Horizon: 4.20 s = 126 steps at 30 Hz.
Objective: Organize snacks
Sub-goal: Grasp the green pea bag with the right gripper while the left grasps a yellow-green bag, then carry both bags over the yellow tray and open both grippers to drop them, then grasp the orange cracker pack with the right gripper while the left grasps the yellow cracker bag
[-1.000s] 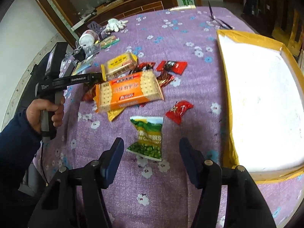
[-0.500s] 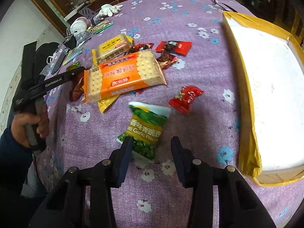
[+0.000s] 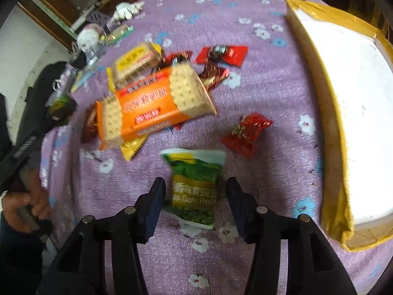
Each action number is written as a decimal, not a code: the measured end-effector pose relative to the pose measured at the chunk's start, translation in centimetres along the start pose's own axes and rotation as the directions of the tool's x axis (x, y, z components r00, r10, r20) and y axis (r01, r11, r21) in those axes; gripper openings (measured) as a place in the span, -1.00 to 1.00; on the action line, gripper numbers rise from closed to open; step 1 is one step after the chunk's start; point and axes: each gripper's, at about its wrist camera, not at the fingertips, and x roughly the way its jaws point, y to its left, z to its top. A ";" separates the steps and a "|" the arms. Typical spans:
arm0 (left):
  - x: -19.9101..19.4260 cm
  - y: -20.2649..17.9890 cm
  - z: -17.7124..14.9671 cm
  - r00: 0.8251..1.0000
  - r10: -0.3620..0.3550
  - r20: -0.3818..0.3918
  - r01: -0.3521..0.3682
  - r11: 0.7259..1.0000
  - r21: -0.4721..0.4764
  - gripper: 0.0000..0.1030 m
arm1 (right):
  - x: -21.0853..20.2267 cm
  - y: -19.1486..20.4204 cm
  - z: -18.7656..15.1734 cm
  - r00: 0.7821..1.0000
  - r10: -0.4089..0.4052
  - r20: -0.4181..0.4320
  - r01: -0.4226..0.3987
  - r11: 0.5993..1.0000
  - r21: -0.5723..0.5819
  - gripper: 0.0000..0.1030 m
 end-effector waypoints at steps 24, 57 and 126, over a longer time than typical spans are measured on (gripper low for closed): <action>-1.0 -6.4 -1.1 0.989 -0.146 -0.024 0.148 0.981 0.122 -0.23 | -4.8 -0.4 -2.4 0.985 0.039 0.169 -0.039 0.999 0.001 -0.37; -1.3 -15.1 0.2 0.986 -0.164 0.003 0.162 0.976 0.145 -0.23 | -12.2 -9.0 -0.7 0.939 0.131 0.318 -0.153 0.987 0.046 -0.37; -3.7 -20.9 -0.3 0.994 -0.034 0.108 0.025 0.996 0.083 0.34 | -6.9 -7.5 11.9 0.957 0.261 0.127 -0.246 0.962 -0.118 0.03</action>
